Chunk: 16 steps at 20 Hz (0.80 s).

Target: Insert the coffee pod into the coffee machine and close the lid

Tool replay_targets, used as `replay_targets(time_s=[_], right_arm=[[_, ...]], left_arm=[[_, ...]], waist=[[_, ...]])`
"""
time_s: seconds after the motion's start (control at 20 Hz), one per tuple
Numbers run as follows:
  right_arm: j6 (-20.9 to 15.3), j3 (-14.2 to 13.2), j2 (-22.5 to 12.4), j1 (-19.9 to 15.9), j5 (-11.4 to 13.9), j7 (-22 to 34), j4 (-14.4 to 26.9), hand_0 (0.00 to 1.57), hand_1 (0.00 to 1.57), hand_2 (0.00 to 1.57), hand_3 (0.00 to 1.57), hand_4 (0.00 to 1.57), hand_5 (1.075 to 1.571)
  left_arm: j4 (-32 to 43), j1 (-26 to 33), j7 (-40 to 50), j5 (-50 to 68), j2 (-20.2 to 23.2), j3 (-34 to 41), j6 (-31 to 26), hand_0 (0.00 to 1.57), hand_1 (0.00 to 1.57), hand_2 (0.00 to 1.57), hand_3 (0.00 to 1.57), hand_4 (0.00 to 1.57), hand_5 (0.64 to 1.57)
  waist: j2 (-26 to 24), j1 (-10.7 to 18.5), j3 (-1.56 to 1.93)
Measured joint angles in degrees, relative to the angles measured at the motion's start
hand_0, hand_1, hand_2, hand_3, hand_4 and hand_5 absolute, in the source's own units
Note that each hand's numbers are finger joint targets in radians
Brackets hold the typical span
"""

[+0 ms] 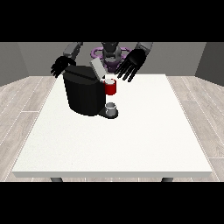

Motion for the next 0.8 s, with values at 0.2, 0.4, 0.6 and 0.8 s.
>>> replay_targets(time_s=[0.2, 0.4, 0.6, 0.8], right_arm=[[0.4, -0.1, 0.3, 4.3, -0.2, -1.7, 0.5, 0.0, 0.0, 0.0, 0.0, 0.4, 1.571], [0.9, 0.1, 0.0, 6.5, -0.4, -1.7, -0.6, 0.0, 0.0, 0.0, 0.0, 0.43, 1.571], [1.9, -0.2, -2.1, 8.2, 0.2, -1.1, -0.9, 0.0, 0.0, 0.0, 0.0, 0.35, 1.571], [4.4, 0.8, -3.3, 8.8, -0.5, 1.4, -3.4, 0.0, 0.0, 0.0, 0.0, 0.12, 1.571]], left_arm=[[-0.5, 3.4, -0.1, 3.0, -2.5, 2.0, -0.7, 0.0, 0.0, 0.0, 0.0, 0.0, 1.571], [-0.5, 7.0, -1.4, 9.8, -6.0, 7.8, 0.3, 0.0, 0.0, 0.0, 0.0, 0.26, 1.571], [-0.5, 11.9, -3.1, 16.5, -10.4, 12.4, -1.0, 0.0, 0.0, 0.0, 0.0, 0.0, 1.571], [-1.0, 18.2, -5.5, 19.9, -14.2, 14.4, -0.2, 0.0, 0.0, 0.0, 0.0, 0.19, 1.571]], waist=[[-4.4, 2.1, -0.01], [-8.4, 4.1, -0.05], [-13.7, 8.1, -0.07], [-18.3, 10.5, -0.06]])
